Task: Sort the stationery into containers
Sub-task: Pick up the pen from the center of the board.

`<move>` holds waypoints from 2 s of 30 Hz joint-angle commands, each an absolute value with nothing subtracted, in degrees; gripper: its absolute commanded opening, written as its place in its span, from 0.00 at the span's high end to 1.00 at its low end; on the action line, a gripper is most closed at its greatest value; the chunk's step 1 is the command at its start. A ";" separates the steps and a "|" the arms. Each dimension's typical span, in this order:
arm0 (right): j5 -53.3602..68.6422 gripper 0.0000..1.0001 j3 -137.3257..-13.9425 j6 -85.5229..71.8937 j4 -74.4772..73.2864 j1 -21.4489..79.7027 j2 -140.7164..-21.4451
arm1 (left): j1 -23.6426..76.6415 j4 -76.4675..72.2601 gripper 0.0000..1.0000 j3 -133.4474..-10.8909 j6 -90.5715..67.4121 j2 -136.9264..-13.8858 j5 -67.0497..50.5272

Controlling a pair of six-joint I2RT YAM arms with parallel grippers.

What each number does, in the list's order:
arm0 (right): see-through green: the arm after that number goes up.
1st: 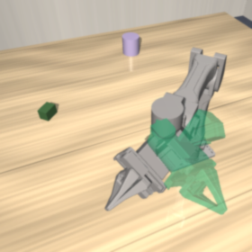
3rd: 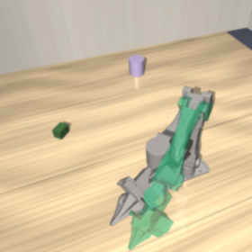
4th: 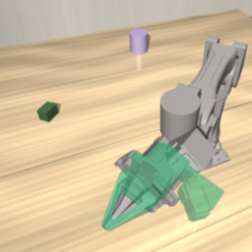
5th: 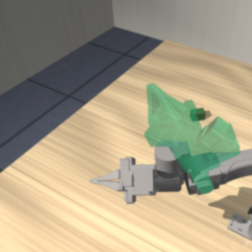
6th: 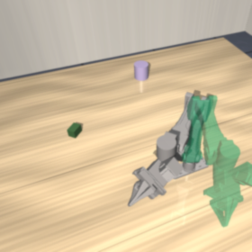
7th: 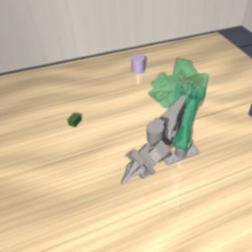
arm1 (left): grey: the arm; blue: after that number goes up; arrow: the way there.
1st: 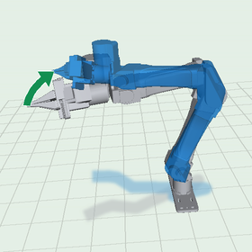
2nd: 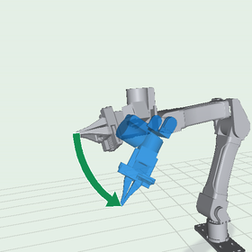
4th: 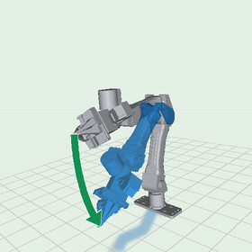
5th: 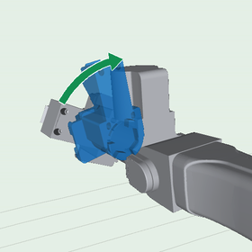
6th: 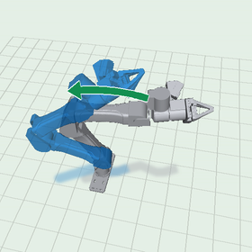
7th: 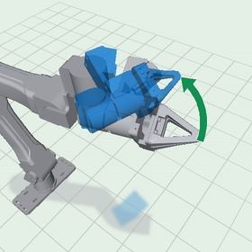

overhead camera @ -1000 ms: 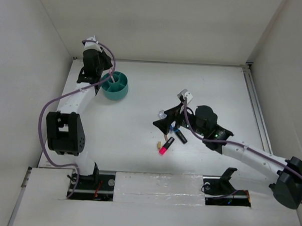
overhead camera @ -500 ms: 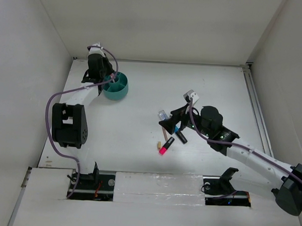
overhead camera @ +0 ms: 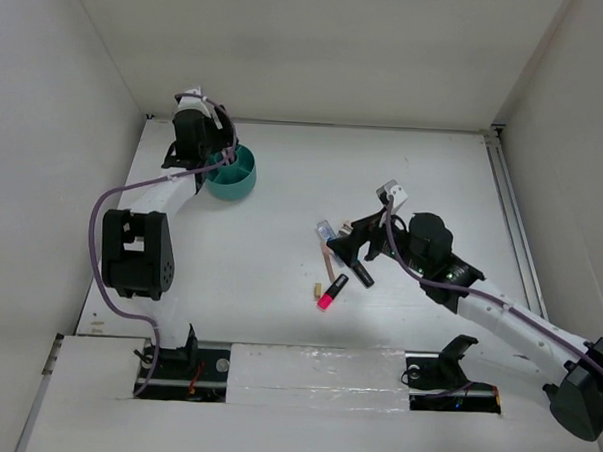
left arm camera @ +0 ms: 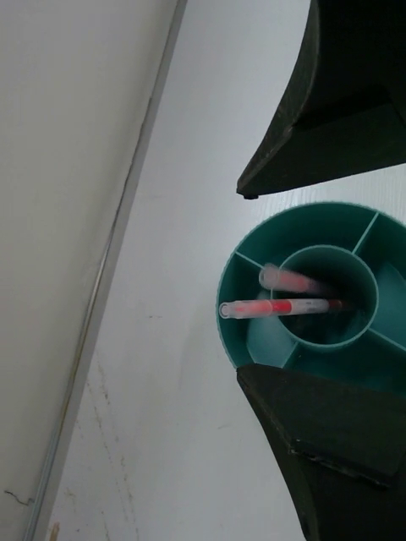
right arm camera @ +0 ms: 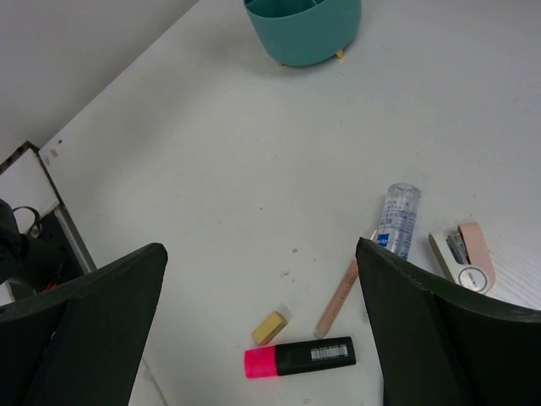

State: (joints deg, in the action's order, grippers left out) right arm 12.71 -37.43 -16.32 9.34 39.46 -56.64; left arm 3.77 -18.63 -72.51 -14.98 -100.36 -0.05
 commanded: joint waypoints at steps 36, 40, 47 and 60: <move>-9.31 0.49 -51.15 -16.08 -4.75 47.81 -89.91 | 3.96 11.33 0.00 -64.96 -24.79 -54.76 -2.81; -9.84 0.50 -52.82 -16.61 -5.36 49.56 -92.46 | 3.96 11.34 0.00 -64.95 -24.79 -54.23 -2.81; -10.55 0.55 -52.82 -18.28 -4.83 50.10 -96.06 | 3.96 10.82 0.00 -64.95 -24.79 -54.23 -4.39; -10.47 0.77 -52.82 -18.28 -4.83 50.10 -96.59 | 3.96 10.28 0.00 -64.42 -25.31 -54.76 -5.98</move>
State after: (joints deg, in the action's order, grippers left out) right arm -9.96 -50.94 -17.93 -5.58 49.69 -96.14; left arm 3.79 13.02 -64.77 -25.58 -55.11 -4.91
